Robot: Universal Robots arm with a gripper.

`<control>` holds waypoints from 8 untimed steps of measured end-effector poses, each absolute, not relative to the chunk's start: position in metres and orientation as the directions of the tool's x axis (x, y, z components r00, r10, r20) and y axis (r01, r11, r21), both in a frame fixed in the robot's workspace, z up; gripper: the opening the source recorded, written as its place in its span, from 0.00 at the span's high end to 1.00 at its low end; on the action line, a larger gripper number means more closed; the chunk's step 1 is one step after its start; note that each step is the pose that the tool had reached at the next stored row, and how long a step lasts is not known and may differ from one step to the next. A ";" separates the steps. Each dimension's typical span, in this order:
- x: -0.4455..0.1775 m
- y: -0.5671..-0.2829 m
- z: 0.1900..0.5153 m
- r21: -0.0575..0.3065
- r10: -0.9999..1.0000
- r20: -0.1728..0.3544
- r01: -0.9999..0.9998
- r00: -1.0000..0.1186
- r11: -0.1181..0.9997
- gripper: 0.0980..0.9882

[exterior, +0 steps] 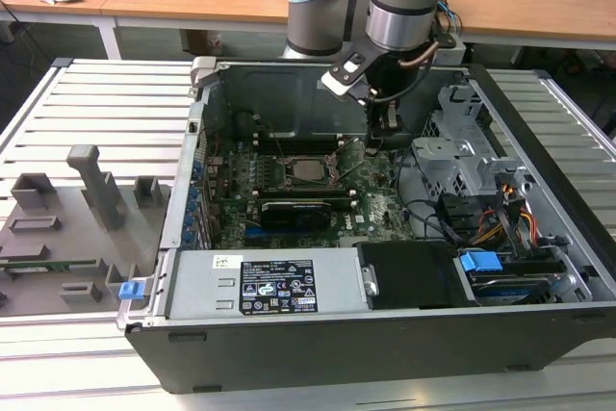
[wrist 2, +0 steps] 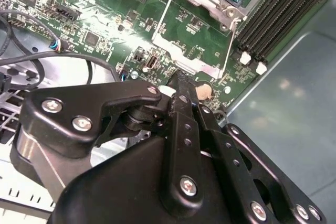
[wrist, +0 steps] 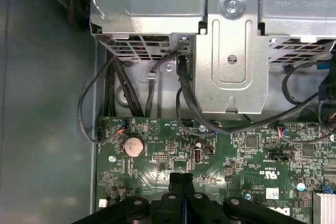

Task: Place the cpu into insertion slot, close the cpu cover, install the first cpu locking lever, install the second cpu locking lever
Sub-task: 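Close the cpu cover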

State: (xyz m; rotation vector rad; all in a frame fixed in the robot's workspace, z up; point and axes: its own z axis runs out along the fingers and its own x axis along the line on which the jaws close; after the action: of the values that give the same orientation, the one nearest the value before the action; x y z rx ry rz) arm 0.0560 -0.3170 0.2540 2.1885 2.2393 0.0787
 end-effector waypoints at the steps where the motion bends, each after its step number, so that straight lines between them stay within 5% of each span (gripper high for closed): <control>1: 0.056 -0.317 0.252 0.042 0.999 0.028 0.999 -0.027 0.026 0.99; 8: 0.052 -0.317 0.249 0.042 0.999 0.028 0.999 -0.032 0.031 0.99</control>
State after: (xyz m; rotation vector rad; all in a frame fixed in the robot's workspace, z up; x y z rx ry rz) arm 0.0524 -0.3170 0.2493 2.1795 2.2487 0.0780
